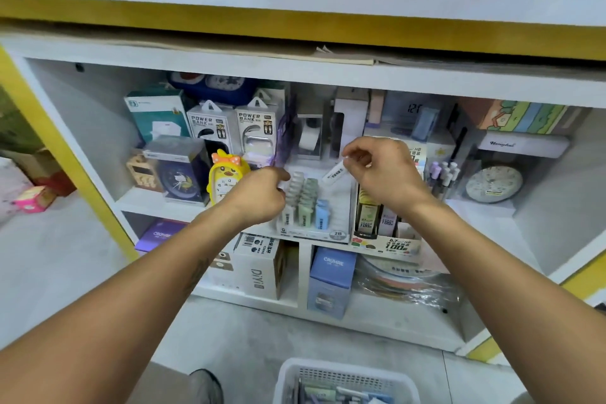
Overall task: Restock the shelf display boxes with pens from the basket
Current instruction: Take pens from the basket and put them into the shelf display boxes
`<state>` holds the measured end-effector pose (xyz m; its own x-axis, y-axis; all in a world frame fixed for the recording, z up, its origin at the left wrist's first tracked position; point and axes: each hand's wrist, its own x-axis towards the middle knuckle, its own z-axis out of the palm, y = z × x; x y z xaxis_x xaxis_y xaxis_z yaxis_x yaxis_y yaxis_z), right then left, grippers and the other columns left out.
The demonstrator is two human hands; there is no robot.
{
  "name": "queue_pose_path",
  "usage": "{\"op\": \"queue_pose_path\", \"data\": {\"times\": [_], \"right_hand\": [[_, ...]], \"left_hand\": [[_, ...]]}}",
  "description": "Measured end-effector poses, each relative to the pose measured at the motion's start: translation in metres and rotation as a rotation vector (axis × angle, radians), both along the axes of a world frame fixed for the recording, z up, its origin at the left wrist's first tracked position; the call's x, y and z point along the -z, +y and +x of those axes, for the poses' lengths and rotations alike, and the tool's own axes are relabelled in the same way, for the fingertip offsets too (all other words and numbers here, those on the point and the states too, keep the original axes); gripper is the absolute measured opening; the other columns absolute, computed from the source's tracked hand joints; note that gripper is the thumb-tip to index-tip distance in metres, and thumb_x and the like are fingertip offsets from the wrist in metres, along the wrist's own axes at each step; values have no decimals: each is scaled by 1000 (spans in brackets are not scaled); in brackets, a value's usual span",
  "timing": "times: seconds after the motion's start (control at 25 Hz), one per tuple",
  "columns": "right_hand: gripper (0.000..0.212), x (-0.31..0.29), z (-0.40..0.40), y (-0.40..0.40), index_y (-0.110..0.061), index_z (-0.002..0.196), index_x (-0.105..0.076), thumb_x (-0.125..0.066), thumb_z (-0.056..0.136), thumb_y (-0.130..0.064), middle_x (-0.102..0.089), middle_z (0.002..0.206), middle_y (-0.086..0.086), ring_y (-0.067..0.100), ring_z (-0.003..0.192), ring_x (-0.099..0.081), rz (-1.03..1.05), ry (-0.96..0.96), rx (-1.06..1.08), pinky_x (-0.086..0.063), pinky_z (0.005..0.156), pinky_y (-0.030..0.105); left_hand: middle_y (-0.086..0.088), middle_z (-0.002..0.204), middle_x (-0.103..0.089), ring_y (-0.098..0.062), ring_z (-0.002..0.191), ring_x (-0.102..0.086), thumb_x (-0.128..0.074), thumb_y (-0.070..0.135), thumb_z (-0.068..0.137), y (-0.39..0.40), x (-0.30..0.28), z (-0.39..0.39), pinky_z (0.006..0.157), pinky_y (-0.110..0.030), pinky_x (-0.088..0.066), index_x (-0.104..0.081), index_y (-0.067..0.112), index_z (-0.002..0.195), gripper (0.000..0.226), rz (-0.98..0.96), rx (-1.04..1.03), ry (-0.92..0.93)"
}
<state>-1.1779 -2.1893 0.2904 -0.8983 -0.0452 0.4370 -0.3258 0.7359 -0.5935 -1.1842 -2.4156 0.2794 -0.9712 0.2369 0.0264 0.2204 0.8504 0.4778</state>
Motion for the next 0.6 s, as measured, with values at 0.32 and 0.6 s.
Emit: {"op": "queue_pose_path", "data": {"times": [0.32, 0.6], "right_hand": [[11, 10, -22, -26, -14, 103, -68, -68, 93, -13, -64, 85, -7, 13, 82, -63, -15, 102, 69, -58, 81, 37], [13, 19, -59, -50, -12, 106, -68, -61, 95, -9, -70, 98, 12, 30, 90, -66, 263, -7, 97, -56, 83, 41]], "left_hand": [[-13, 147, -45, -32, 129, -49, -45, 8, 90, 0, 14, 6, 100, -40, -45, -39, 10, 141, 51, -253, 187, -107], [-12, 163, -15, -26, 147, -26, -42, 4, 90, 7, 12, 2, 116, -37, -30, -23, 6, 153, 66, -337, 264, -143]]}}
